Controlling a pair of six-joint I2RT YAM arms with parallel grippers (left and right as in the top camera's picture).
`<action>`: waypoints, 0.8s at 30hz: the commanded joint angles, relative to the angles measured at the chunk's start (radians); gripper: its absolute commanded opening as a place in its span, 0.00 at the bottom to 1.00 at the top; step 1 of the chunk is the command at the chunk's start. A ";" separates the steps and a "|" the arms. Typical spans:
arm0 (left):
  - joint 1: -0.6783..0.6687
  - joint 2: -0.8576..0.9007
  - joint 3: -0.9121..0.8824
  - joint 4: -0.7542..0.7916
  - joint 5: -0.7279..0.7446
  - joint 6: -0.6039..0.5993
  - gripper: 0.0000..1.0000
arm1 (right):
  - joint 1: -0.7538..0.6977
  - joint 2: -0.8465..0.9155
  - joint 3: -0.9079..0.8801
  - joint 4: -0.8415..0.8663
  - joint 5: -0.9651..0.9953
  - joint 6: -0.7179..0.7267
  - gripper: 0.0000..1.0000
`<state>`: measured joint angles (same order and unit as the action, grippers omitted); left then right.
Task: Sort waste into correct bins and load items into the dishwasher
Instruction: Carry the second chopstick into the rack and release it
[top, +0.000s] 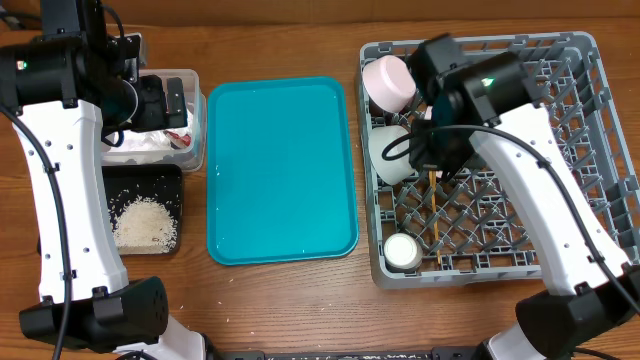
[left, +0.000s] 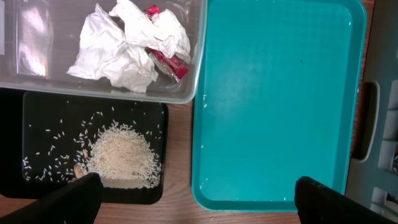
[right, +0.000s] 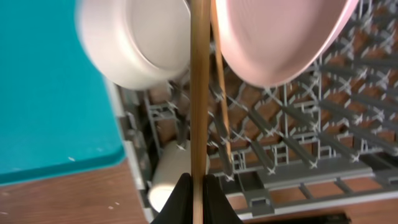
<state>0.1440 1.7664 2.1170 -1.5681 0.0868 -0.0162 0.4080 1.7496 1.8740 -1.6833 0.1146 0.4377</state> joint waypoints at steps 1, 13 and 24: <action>0.000 -0.020 0.016 0.002 0.010 0.013 1.00 | 0.002 -0.015 -0.100 0.037 0.026 0.010 0.04; 0.000 -0.020 0.016 0.002 0.010 0.013 1.00 | -0.064 -0.015 -0.341 0.130 0.048 0.016 0.04; 0.000 -0.020 0.016 0.002 0.010 0.013 1.00 | -0.061 -0.016 -0.348 0.115 0.038 0.001 0.40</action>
<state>0.1440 1.7664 2.1170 -1.5677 0.0864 -0.0162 0.3470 1.7496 1.5303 -1.5673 0.1463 0.4404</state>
